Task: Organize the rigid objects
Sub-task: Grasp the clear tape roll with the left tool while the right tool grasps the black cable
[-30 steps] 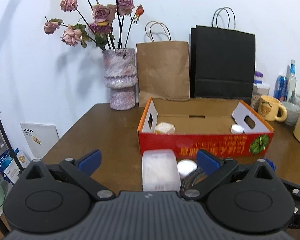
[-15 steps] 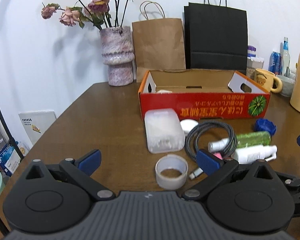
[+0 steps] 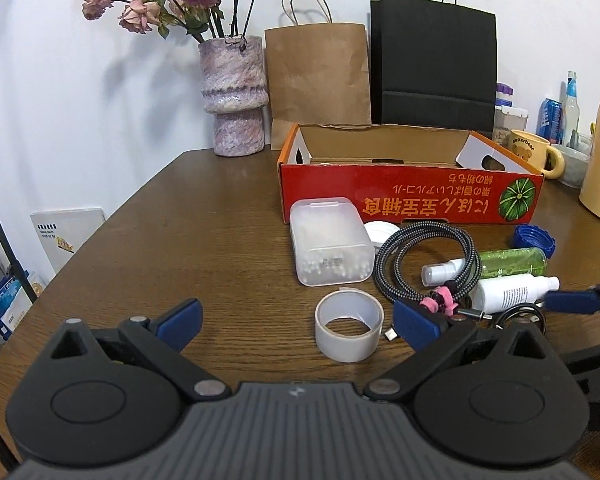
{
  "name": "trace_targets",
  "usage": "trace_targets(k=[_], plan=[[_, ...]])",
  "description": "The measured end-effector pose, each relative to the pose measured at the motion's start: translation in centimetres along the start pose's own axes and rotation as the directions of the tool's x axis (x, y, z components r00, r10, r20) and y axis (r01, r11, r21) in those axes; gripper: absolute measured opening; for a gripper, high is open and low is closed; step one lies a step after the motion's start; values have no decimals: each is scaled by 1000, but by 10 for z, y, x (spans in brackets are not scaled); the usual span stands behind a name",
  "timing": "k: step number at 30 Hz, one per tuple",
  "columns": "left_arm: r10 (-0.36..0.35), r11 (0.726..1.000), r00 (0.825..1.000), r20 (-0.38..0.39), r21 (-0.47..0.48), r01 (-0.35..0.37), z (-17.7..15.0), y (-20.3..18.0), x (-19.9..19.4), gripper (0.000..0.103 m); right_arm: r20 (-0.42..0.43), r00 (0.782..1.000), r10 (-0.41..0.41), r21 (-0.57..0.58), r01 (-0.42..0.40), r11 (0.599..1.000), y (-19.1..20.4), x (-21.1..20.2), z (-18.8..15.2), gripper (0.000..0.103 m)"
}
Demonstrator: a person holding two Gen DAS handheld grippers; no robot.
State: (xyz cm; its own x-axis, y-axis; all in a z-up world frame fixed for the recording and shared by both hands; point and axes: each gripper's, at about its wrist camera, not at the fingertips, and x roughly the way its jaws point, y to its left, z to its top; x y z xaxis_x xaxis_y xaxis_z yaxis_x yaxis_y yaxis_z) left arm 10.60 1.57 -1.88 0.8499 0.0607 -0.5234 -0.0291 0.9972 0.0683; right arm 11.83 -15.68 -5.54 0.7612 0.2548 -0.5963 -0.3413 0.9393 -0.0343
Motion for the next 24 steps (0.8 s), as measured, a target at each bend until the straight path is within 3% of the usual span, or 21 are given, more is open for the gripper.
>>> trace_targets(k=[1, 5, 14, 24], plan=[[0, 1000, 1000, -2, 0, 0, 0, 0, 1, 103, 3, 1000, 3, 3, -3, 1000, 0, 0, 0, 58], [0, 1000, 1000, -11, 1, 0, -1, 0, 4, 103, 14, 1000, -2, 0, 2, 1000, 1, -2, -2, 55], [10, 1000, 999, -34, 2, -10, -2, 0, 10, 103, 72, 997, -13, 9, 13, 1000, -2, -16, -4, 53], [6, 1000, 997, -78, 20, -5, -5, -5, 24, 103, 160, 984, -80, 106, 63, 992, -24, -34, -4, 53]])
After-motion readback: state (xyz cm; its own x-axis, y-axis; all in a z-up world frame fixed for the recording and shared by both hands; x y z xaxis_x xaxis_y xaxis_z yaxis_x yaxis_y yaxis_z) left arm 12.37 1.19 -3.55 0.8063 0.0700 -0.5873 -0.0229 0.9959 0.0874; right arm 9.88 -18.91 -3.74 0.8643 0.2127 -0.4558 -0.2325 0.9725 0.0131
